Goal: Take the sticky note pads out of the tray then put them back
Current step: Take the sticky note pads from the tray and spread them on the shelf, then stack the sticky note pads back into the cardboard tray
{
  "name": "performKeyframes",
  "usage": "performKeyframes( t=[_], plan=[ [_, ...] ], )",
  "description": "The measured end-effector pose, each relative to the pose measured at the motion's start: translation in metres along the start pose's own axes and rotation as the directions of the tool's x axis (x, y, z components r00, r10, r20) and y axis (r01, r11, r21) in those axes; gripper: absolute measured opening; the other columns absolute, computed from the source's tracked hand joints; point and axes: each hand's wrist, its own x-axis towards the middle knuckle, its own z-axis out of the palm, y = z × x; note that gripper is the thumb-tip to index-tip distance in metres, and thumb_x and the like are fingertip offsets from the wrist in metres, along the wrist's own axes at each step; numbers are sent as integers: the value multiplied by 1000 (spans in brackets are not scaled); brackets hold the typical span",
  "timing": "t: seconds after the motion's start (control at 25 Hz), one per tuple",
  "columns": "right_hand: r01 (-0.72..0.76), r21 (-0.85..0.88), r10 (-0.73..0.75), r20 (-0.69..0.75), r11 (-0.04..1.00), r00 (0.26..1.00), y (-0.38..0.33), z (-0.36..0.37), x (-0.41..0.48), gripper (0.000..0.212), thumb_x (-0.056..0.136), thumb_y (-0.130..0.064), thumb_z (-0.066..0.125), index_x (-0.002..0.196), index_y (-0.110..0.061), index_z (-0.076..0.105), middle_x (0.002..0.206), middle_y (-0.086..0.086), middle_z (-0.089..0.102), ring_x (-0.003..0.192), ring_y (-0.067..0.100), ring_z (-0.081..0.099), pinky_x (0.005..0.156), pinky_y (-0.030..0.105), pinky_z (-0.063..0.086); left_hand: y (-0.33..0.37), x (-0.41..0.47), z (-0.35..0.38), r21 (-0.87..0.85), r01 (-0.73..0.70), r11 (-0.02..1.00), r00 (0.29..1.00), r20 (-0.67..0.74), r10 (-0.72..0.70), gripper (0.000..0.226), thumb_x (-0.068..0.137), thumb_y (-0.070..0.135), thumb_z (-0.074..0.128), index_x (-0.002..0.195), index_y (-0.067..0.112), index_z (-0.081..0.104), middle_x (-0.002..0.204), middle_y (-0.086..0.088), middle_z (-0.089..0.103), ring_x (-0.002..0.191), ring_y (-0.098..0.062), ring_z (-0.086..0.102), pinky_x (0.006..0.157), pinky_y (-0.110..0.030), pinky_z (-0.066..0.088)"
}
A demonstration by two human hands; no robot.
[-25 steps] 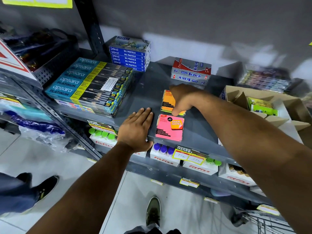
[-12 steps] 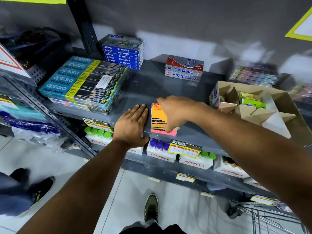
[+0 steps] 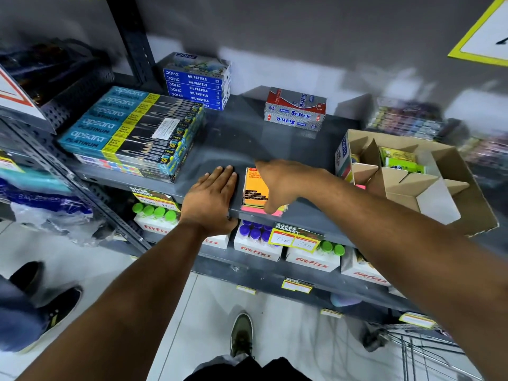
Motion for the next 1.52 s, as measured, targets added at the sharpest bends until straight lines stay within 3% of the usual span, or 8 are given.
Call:
performKeyframes(
  t=[0.2, 0.36, 0.52, 0.68, 0.88, 1.12, 1.4, 1.52],
  plan=[
    [-33, 236, 56, -94, 971, 994, 9, -11, -12, 124, 63, -49, 85, 153, -9, 10, 154, 12, 36, 136, 29, 40, 106, 37, 41, 0, 1, -3, 16, 4, 1000, 1000, 17, -4, 100, 65, 58, 45, 149, 11, 17, 160, -4, 13, 147, -20, 12, 118, -35, 8],
    [25, 882, 451, -265, 471, 852, 7, 22, -33, 86, 82, -46, 70, 148, -11, 29, 153, 10, 39, 141, 25, 36, 111, 39, 35, -2, 0, -6, -34, -22, 999, 1000, -10, 22, 103, 59, 62, 44, 146, 9, 27, 157, -9, 23, 145, -25, 22, 117, -38, 15],
    [34, 991, 670, -112, 128, 734, -12, 69, -35, 68, 88, -39, 64, 141, -6, 40, 136, 8, 54, 127, 21, 50, 106, 37, 40, -10, 1, -20, -437, 79, 896, 989, 146, -16, 116, 49, 58, 69, 147, 14, 26, 159, -7, 18, 146, -19, 12, 120, -35, 9],
    [126, 989, 664, -149, 83, 732, -19, 79, -37, 19, 94, -24, 56, 76, -18, 51, 67, -6, 51, 61, 10, 46, 62, 28, 37, 30, -21, -53, -915, 380, 139, 896, 326, -302, 70, 77, 49, 69, 136, 19, 47, 136, 6, 46, 127, -10, 40, 106, -26, 29],
    [118, 993, 677, -96, 13, 729, -30, 82, -35, 22, 94, -17, 45, 92, -8, 66, 89, 11, 70, 76, 20, 57, 72, 34, 46, 94, -14, -67, -916, 364, -170, 807, 402, -433, 18, 96, 37, 46, 86, 26, 57, 90, 13, 58, 82, 1, 52, 68, -15, 39],
    [99, 995, 744, -45, -28, 667, -44, 78, -32, 27, 94, -9, 40, 91, -11, 66, 86, 8, 67, 73, 24, 56, 58, 27, 42, 95, -3, -64, -881, 397, -257, 702, 472, -533, 30, 91, 30, 53, 106, 4, 56, 97, -11, 62, 89, -27, 55, 69, -32, 37],
    [83, 994, 749, -7, -64, 662, -45, 93, -56, 28, 92, -3, 39, 87, -10, 65, 84, 12, 66, 72, 24, 53, 61, 28, 42, 92, -17, -52, -858, 465, -218, 662, 500, -559, 23, 88, 5, 46, 67, 14, 53, 87, -21, 62, 80, -30, 56, 69, -37, 34],
    [106, 991, 745, -6, -86, 667, -44, 107, -72, 27, 94, -4, 40, 91, -6, 67, 89, 17, 70, 75, 23, 56, 66, 30, 43, 104, -26, -53, -837, 435, -333, 640, 547, -540, 24, 91, 23, 52, 70, 14, 60, 77, -8, 66, 76, -26, 57, 70, -38, 39]
  ],
)
